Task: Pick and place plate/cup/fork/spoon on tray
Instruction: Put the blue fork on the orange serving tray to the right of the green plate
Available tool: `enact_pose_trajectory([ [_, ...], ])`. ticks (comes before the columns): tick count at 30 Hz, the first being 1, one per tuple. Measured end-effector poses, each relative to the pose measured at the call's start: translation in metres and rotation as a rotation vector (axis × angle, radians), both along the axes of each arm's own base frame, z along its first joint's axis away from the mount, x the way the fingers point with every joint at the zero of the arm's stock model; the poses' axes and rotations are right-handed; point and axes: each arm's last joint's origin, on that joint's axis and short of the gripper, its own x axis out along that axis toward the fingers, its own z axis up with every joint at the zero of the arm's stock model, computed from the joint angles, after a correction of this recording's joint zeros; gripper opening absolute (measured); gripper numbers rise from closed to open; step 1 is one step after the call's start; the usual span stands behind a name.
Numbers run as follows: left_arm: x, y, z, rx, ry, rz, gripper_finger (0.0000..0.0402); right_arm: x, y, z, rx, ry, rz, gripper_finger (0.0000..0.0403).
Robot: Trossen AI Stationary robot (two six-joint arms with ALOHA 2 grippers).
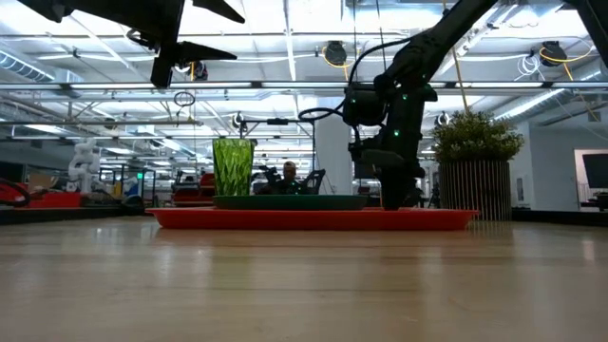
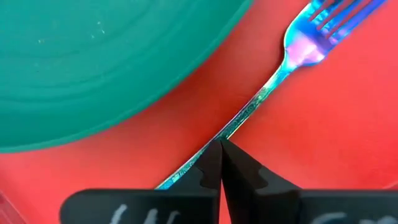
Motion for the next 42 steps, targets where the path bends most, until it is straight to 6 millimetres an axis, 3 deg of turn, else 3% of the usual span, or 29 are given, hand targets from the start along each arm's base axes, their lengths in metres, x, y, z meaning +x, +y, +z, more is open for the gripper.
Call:
enact_pose_trajectory([
  [9,0.0,0.0,0.0,0.0,-0.001,0.0,0.0241,-0.002,0.011,0.004,0.029,0.034,-0.053,0.0],
  [21,0.0,-0.001,0.0,0.02,0.008,-0.004,0.0241,-0.023,0.03,0.053,0.029,-0.028,-0.116,0.0],
  [36,0.0,0.0,0.0,0.033,0.014,-0.005,0.0241,-0.044,0.065,0.0,0.129,0.054,-0.11,0.0],
  [42,0.0,0.0,0.0,0.033,0.014,-0.005,0.0241,-0.045,0.079,-0.009,0.158,0.044,-0.123,0.0],
])
